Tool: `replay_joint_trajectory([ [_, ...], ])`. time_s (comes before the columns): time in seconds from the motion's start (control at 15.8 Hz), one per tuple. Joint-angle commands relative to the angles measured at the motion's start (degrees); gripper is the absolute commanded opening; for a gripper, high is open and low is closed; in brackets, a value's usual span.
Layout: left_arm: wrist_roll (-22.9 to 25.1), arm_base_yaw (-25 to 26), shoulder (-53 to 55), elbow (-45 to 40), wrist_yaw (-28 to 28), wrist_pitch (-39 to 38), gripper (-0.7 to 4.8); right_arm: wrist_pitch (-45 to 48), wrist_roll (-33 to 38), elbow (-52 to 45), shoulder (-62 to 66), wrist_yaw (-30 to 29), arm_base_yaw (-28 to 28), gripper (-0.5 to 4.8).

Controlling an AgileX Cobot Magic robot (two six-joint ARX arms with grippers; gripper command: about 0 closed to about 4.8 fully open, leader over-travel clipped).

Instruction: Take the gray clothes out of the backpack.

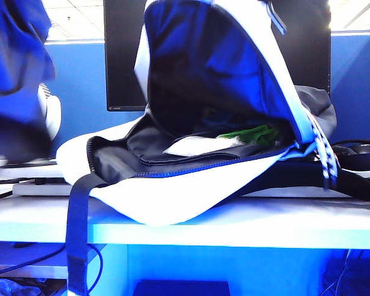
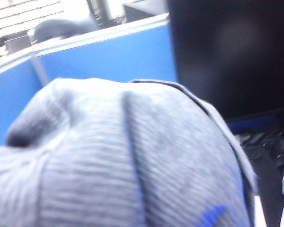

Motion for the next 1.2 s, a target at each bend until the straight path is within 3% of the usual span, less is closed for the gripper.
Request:
replay_joint_trajectory([
  [0.06, -6.16, -0.11, 5.7, 0.94, 1.6, 4.68, -0.05, -7.3, 0.46, 0.57, 2.69, -5.4, -0.04, -0.07],
  [0.25, -6.58, -0.11, 13.62, 0.94, 4.31, 5.84, -0.05, -6.34, 0.5, 0.57, 5.99, -22.53, 0.0, -0.06],
  [0.32, -6.62, -0.11, 15.39, 0.94, 5.03, 6.16, -0.05, -6.16, 1.11, 0.57, 6.6, -24.22, 0.0, 0.08],
  [0.38, -7.37, -0.15, 18.95, 0.94, 5.51, 6.93, -0.05, -7.13, 3.54, 0.57, 7.56, -27.63, 0.0, 1.22],
  [0.51, -7.93, -0.9, 23.65, 0.9, 6.62, 7.87, -0.05, -8.92, 3.58, 0.57, 7.76, -30.53, -0.02, 2.36],
  [0.7, -7.89, -2.69, 30.86, 0.9, 7.85, 8.2, -0.05, -9.29, 3.89, 0.59, 7.15, -30.51, -0.07, 2.5],
  [0.76, -8.0, -3.56, 32.74, 0.9, 7.85, 8.2, 0.21, -9.6, 4.59, 0.59, 6.01, -30.49, -0.07, 2.57],
  [0.89, -9.53, -3.74, 34.64, 0.87, 7.82, 8.09, 3.97, -9.57, 4.87, 0.59, 2.64, -29.86, -0.09, 2.57],
  [0.95, -9.64, -3.8, 34.62, 0.9, 7.82, 8.5, 4.79, -9.57, 4.87, 0.59, 0.77, -28.44, -0.15, 2.57],
  [1.08, -11.02, -3.72, 33.59, 0.94, 10.16, 9.66, 4.79, -9.57, 4.87, 0.59, -3.82, -23.98, -0.22, 2.57],
  [1.2, -12.17, -3.61, 31.41, 0.96, 17.27, 9.81, 4.79, -9.81, 4.9, 0.59, -8.17, -22.36, -0.22, 2.57],
])
